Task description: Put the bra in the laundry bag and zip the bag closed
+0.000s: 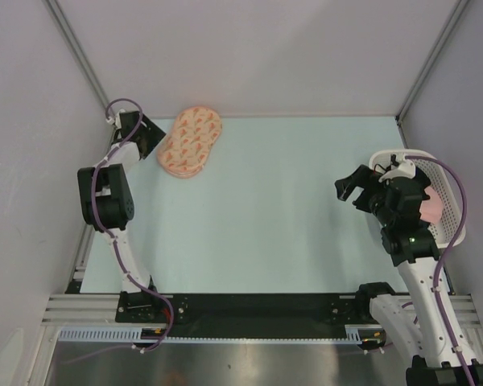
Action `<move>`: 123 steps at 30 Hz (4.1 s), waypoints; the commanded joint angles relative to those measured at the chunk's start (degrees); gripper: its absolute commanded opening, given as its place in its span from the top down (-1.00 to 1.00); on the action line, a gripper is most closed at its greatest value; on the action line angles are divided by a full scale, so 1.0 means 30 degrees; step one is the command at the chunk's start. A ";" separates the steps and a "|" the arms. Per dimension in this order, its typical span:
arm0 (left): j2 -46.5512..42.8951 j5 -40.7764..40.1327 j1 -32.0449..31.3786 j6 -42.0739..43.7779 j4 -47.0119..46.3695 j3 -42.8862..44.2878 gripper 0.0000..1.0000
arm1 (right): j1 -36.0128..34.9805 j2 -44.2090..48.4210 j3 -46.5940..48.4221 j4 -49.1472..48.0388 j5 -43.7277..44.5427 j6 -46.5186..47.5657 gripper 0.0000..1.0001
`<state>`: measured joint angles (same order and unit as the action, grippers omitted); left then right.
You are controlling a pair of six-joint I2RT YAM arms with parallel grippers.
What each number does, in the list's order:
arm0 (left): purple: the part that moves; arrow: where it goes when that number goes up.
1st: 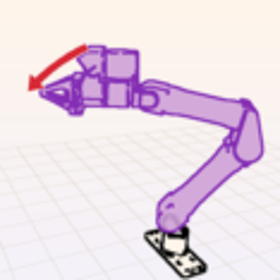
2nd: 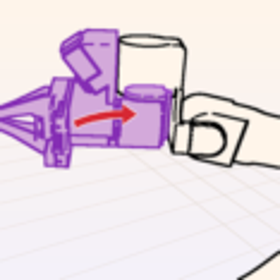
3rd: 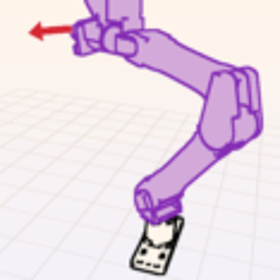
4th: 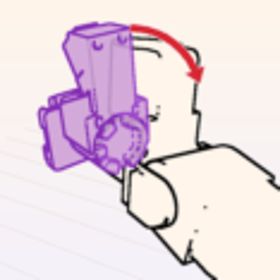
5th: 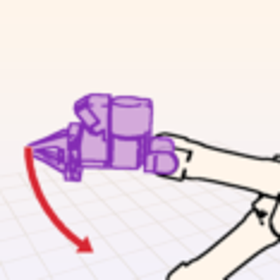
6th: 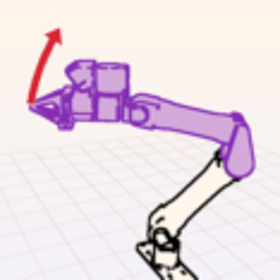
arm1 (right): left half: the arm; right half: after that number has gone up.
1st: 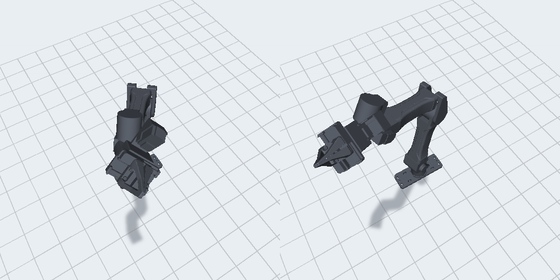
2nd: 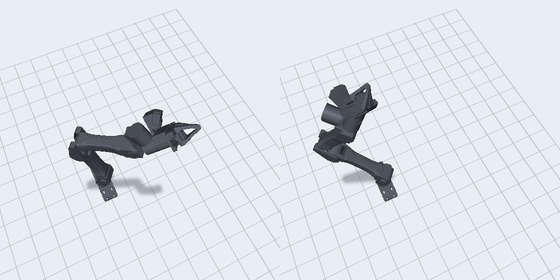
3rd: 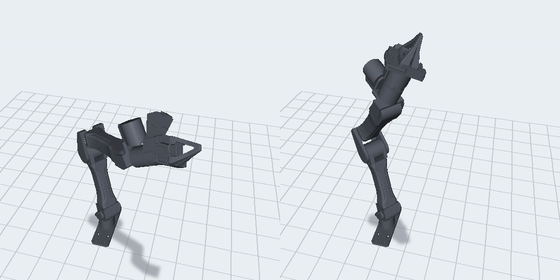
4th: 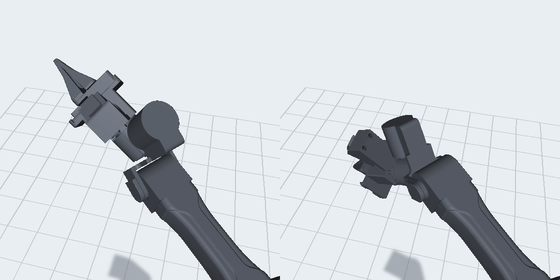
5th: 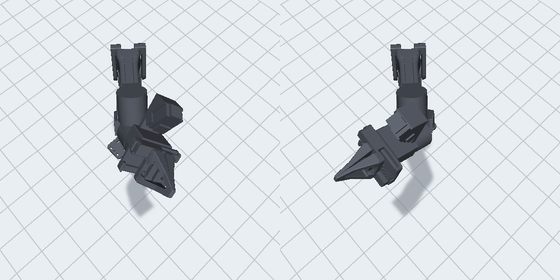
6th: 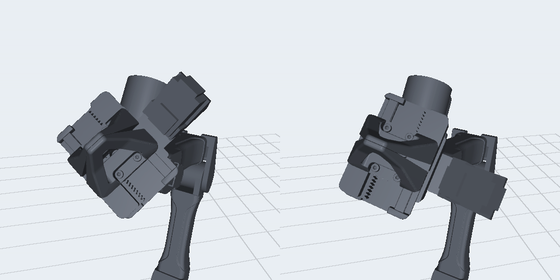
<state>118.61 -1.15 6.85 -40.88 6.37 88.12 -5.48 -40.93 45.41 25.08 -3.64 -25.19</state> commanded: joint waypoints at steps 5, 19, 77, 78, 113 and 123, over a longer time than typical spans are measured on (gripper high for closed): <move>0.1566 0.2227 0.0675 -0.0581 0.1127 0.1623 -0.38 | 0.0038 0.1308 0.0391 -0.0041 -0.0105 0.0486 -1.00; 0.2769 0.2989 0.0675 -0.0347 0.2154 0.2708 0.41 | 0.0009 0.1572 0.0889 0.0458 -0.0427 0.0369 -1.00; -3.0185 0.1701 -2.2353 -0.1664 0.5345 -1.9498 -0.68 | 0.8734 -1.8202 0.9827 0.0226 1.0915 -0.2940 -0.87; -3.0335 0.1701 -2.2381 -0.1897 0.5347 -1.9702 -0.68 | 0.8971 -1.8406 0.9651 -0.0095 1.0040 -0.3057 -0.76; -2.8931 -0.4829 -2.2323 -0.0758 0.8069 -1.4875 -0.67 | -0.2501 -1.2727 1.2814 0.0838 1.6560 0.6195 1.00; -2.9866 -0.6356 -2.2352 -0.0258 0.9536 -1.3873 -0.73 | -1.3316 -1.0442 1.0239 0.4761 1.6247 0.5913 1.00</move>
<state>30.55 -17.82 -59.99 -43.07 33.26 44.53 -39.35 -74.48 79.42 30.39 44.45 -4.91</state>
